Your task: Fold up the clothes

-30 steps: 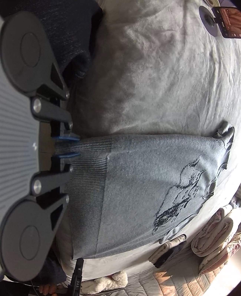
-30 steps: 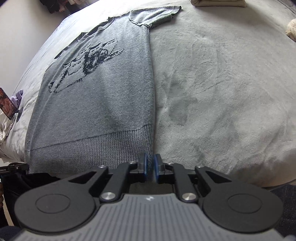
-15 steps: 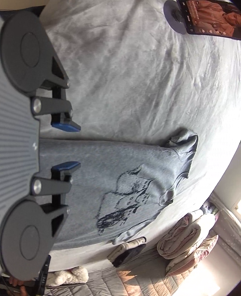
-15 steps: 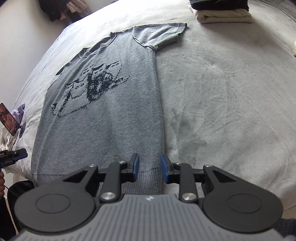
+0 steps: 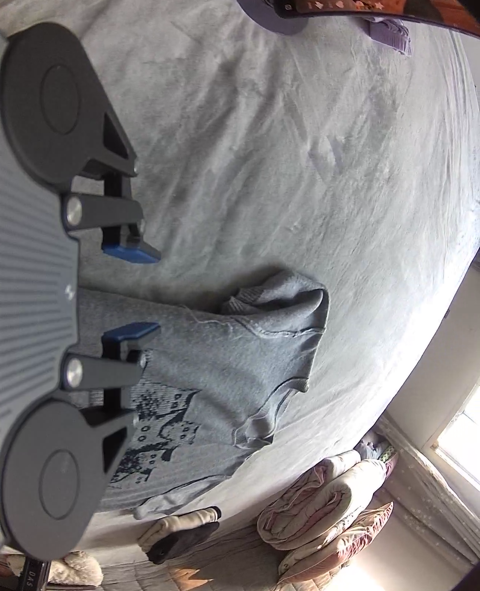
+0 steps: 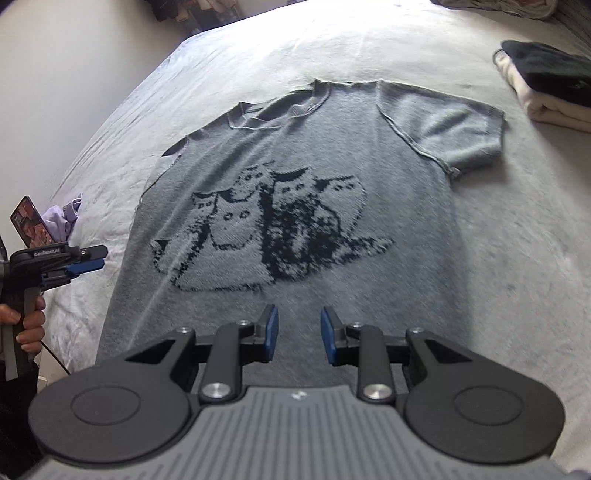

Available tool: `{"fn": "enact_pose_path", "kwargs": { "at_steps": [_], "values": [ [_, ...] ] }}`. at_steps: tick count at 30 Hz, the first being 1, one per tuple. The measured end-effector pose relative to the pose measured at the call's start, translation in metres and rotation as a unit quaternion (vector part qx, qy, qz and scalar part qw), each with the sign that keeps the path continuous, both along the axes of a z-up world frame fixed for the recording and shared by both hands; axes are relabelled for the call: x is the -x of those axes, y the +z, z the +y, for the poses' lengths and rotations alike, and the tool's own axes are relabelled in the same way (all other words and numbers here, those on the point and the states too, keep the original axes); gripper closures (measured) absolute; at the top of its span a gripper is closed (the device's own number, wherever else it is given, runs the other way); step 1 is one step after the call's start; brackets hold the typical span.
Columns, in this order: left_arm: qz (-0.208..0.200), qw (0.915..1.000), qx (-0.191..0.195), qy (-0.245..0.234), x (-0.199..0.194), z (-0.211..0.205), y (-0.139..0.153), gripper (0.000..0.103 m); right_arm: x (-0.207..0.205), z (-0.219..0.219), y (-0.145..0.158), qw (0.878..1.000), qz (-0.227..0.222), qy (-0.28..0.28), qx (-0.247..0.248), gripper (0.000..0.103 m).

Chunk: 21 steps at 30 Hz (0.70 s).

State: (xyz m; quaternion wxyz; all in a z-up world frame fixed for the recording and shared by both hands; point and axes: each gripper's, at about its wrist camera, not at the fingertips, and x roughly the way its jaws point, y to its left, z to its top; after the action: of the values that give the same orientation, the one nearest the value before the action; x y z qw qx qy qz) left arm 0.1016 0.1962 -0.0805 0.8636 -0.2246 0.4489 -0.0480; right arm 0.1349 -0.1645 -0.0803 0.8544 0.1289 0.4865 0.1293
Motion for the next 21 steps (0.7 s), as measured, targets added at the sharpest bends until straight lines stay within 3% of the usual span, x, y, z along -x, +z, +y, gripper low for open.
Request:
{"fn": "enact_pose_path", "kwargs": {
  "at_steps": [12, 17, 21],
  "values": [
    [-0.007, 0.9987, 0.002, 0.051, -0.041, 0.019, -0.02, 0.067, -0.093, 0.105, 0.011, 0.996, -0.032, 0.084, -0.017, 0.073],
    [-0.009, 0.9972, -0.01, 0.073, -0.044, 0.035, -0.022, 0.067, -0.127, 0.157, 0.017, 0.989, -0.056, 0.133, -0.024, 0.073],
    [-0.002, 0.996, 0.006, 0.09, -0.044, 0.05, -0.027, 0.068, -0.149, 0.2, 0.013, 0.983, -0.069, 0.169, -0.029, 0.073]
  ]
}}
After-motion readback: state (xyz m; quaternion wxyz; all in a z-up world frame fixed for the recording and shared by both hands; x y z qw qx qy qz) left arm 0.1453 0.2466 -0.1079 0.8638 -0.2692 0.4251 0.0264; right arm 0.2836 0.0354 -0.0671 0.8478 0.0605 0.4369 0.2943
